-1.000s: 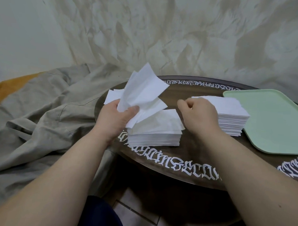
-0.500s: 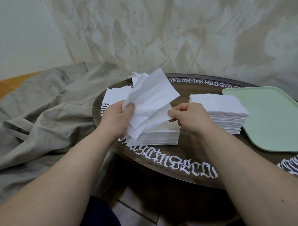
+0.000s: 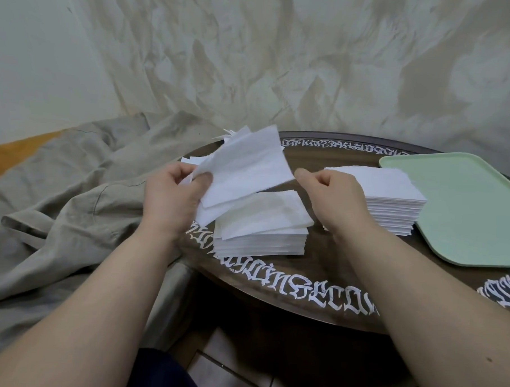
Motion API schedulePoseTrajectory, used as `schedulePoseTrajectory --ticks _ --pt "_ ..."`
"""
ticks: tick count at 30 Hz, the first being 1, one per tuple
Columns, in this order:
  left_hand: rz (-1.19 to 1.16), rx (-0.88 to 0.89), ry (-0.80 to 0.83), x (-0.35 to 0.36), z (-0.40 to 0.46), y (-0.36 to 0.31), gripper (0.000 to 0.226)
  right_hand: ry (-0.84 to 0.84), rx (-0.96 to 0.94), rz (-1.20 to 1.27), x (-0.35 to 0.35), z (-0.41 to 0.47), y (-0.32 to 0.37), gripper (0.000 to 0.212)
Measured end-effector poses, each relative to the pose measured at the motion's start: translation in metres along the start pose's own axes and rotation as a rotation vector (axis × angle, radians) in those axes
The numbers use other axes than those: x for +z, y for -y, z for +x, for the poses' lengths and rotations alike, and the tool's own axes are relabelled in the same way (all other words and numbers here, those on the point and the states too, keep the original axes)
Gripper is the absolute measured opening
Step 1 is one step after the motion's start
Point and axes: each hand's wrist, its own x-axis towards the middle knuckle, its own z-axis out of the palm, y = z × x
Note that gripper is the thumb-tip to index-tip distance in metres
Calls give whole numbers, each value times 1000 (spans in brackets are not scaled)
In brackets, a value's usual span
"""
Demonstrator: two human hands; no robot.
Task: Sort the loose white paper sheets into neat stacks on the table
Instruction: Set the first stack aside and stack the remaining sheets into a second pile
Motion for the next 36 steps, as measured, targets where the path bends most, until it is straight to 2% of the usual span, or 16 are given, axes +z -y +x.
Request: schedulePoseTrajectory --ticks 3,5,6,9,13,16,20,24,26,28,30,32,34,36 --pt "-46 -54 177 4 -5 -2 14 121 56 323 -1 -5 10 34" --pt "-61 -96 233 9 -7 -1 8 207 105 461 -2 -8 9 17" --pt "-92 -131 242 10 -7 -1 4 218 124 481 -3 -9 9 6" --pt "-198 -289 268 11 -4 3 36 151 163 452 -6 -8 2 12" --pt "-34 -341 319 10 -5 9 32 117 174 329 -6 -3 -7 10" --pt "98 -297 284 7 -3 13 32 170 128 196 -4 -1 -12 15" --pt "389 -175 293 6 -5 11 22 204 10 -211 -7 1 -16 31" --pt "683 120 224 4 -5 3 28 154 -68 -322 -14 0 -15 70" --pt "747 254 312 4 -7 0 25 182 -198 -432 -19 -3 -13 76" --pt "815 291 465 4 -11 1 26 281 -286 -527 -22 -6 -11 68" --pt "851 271 539 2 -12 5 28 380 -292 -636 -25 -7 -13 56" --pt "861 262 547 2 -12 8 28 405 -300 -693 -26 -5 -17 37" --pt "867 266 540 3 -14 9 23 364 -318 -648 -28 -4 -18 16" --pt "854 274 517 5 -16 8 16 335 -306 -577 -30 -4 -19 12"
